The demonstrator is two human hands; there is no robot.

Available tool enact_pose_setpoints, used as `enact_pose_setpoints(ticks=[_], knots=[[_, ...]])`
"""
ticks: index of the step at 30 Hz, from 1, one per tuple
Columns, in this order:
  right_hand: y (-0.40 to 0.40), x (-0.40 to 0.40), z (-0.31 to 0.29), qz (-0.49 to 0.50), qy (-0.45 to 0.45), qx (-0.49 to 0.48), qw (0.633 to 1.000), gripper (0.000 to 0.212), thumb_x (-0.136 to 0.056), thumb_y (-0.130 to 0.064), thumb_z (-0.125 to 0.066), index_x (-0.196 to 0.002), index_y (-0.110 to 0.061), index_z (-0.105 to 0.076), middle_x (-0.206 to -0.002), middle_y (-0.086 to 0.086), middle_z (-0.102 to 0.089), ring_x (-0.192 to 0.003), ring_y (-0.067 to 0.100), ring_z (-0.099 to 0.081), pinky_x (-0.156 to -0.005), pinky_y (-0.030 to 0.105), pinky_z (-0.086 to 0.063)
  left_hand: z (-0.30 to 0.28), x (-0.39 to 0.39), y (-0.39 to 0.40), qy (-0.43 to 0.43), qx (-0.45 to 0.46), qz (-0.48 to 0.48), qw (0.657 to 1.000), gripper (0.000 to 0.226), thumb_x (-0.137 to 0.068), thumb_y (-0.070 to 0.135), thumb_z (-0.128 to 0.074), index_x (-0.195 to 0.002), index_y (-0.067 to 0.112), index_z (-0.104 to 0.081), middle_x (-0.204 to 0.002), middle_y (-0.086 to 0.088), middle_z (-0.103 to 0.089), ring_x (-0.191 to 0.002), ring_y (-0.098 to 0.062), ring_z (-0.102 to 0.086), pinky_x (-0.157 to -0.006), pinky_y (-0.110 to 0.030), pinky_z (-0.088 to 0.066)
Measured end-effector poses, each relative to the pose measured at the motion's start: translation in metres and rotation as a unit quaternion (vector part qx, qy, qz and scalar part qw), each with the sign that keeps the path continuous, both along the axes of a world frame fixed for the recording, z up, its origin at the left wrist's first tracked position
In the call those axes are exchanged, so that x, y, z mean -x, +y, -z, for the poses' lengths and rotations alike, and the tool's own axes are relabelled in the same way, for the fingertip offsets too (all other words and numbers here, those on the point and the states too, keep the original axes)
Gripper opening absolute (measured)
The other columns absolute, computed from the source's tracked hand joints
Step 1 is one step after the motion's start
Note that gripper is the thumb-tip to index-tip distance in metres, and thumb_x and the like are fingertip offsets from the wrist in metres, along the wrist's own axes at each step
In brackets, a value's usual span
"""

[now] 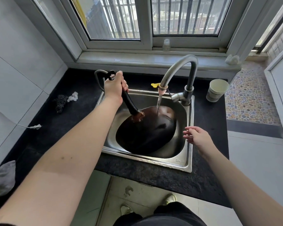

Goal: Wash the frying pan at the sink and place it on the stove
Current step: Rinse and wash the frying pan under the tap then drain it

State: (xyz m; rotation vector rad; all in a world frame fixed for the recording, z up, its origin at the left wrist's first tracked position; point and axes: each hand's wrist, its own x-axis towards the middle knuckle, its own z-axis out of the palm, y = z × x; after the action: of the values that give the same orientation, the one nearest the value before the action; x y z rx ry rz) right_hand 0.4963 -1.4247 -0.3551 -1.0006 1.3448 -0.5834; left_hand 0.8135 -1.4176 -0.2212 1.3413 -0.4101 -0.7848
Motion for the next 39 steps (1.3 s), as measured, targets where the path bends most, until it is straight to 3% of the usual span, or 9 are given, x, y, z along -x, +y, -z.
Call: enact_pose_setpoints(ticks=[15, 23, 28, 34, 36, 39], knots=[[0.016, 0.000, 0.000, -0.013, 0.019, -0.005, 1.000, 0.026, -0.099, -0.011, -0.043, -0.090, -0.015, -0.066, -0.085, 0.006, -0.069, -0.071, 0.016, -0.065, -0.067, 0.027, -0.050, -0.020, 0.006, 0.016, 0.049, 0.014, -0.107, 0.993, 0.027, -0.089, 0.017, -0.061, -0.065, 0.015, -0.048, -0.047, 0.000, -0.044, -0.040, -0.013, -0.039, -0.046, -0.027, -0.037], [0.025, -0.010, -0.003, -0.013, 0.010, -0.012, 1.000, 0.025, -0.098, -0.008, -0.042, -0.089, -0.014, -0.065, -0.084, 0.007, -0.068, -0.069, 0.016, -0.063, -0.063, 0.025, -0.047, -0.028, 0.035, 0.019, -0.002, -0.020, -0.117, 0.993, 0.036, -0.084, 0.051, -0.068, -0.071, 0.018, -0.062, -0.048, 0.013, -0.047, -0.043, 0.000, -0.043, -0.047, -0.009, -0.043], [0.028, -0.010, -0.002, -0.005, -0.002, -0.017, 1.000, 0.023, -0.098, -0.009, -0.044, -0.091, -0.012, -0.066, -0.085, 0.008, -0.068, -0.070, 0.017, -0.063, -0.064, 0.025, -0.048, -0.037, 0.035, 0.013, 0.017, -0.036, -0.137, 0.990, 0.039, -0.081, 0.053, -0.070, -0.083, 0.016, -0.059, -0.055, 0.010, -0.046, -0.046, -0.002, -0.042, -0.050, -0.014, -0.043], [0.026, -0.007, 0.000, 0.002, -0.007, -0.015, 1.000, 0.026, -0.098, -0.009, -0.044, -0.087, -0.014, -0.066, -0.085, 0.009, -0.069, -0.072, 0.019, -0.064, -0.069, 0.027, -0.050, -0.067, 0.029, 0.002, -0.031, -0.032, -0.140, 0.989, 0.037, -0.086, 0.055, -0.061, -0.075, 0.021, -0.055, -0.057, 0.010, -0.045, -0.053, -0.006, -0.044, -0.060, -0.021, -0.041], [0.026, -0.007, 0.002, 0.004, -0.010, -0.018, 1.000, 0.026, -0.099, -0.009, -0.043, -0.088, -0.014, -0.066, -0.085, 0.009, -0.068, -0.072, 0.019, -0.064, -0.069, 0.028, -0.050, -0.081, 0.030, -0.001, -0.038, -0.014, -0.121, 0.992, 0.035, -0.090, 0.053, -0.058, -0.082, 0.018, -0.058, -0.059, 0.010, -0.043, -0.054, -0.005, -0.042, -0.061, -0.020, -0.039], [0.030, -0.011, 0.005, 0.009, -0.013, -0.029, 0.999, 0.024, -0.099, -0.009, -0.044, -0.093, -0.010, -0.066, -0.086, 0.010, -0.069, -0.072, 0.019, -0.064, -0.067, 0.026, -0.050, -0.102, 0.038, -0.005, -0.048, 0.007, -0.103, 0.993, 0.041, -0.095, 0.037, -0.055, -0.115, 0.002, -0.058, -0.067, 0.008, -0.043, -0.063, -0.007, -0.041, -0.068, -0.022, -0.036]])
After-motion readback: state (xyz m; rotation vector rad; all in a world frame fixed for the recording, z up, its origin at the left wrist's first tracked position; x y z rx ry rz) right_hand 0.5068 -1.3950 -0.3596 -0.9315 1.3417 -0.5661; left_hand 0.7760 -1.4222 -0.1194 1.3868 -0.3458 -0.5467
